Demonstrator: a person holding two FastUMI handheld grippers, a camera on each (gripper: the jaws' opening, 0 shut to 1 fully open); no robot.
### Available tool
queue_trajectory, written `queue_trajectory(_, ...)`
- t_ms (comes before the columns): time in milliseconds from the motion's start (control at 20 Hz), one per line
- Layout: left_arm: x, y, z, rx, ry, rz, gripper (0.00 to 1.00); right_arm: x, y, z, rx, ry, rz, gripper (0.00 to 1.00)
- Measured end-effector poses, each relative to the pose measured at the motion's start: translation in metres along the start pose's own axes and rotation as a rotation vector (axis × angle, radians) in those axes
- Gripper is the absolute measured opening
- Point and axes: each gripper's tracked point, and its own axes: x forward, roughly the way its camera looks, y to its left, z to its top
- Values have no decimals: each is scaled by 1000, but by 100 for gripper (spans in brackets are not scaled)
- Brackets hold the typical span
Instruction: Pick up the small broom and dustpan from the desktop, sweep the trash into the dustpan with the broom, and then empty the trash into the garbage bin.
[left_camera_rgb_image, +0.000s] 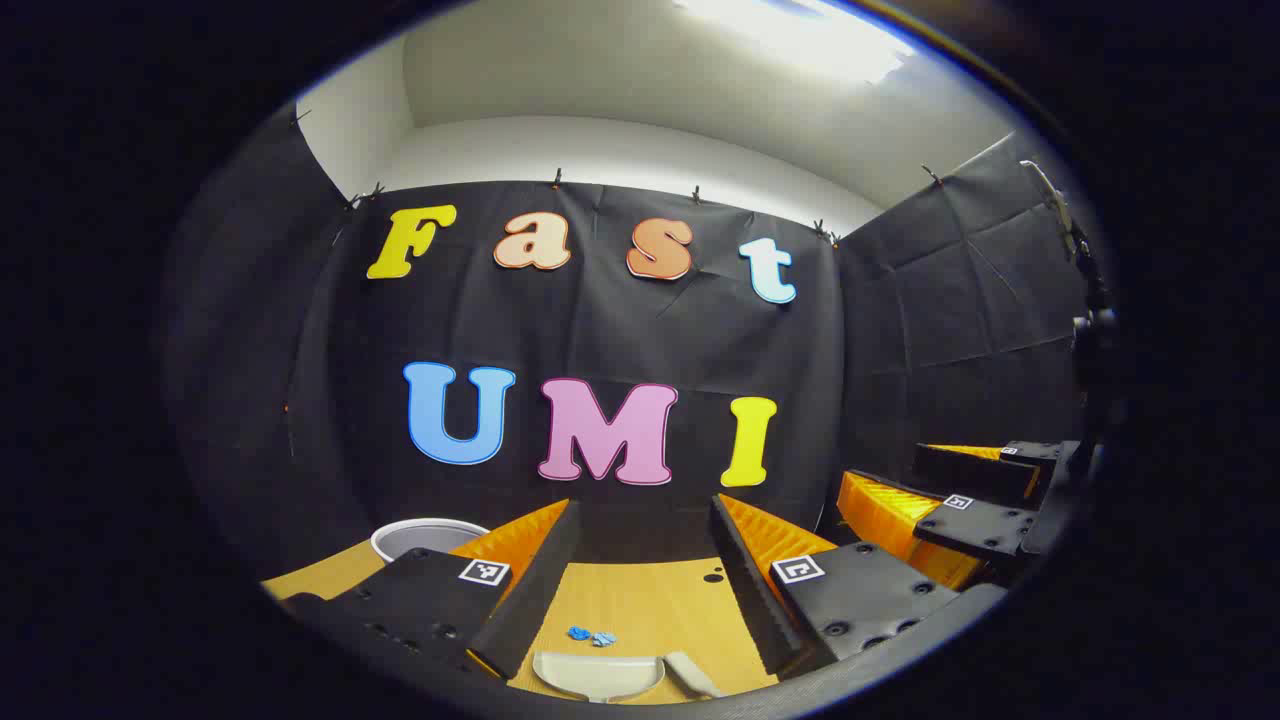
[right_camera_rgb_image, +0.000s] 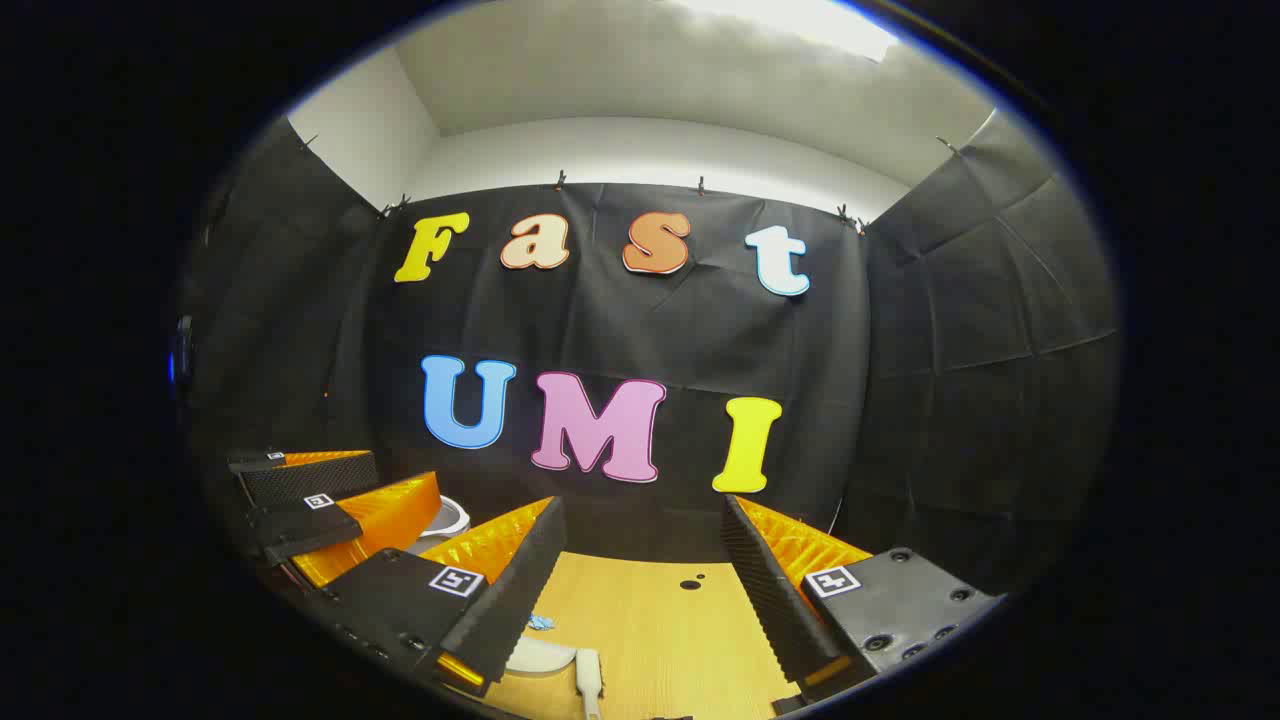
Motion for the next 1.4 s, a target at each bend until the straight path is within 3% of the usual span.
queue_trajectory(1400, 13, 2, -1, -1, 10, -2, 78, 15, -4, -1, 8, -7, -18, 100)
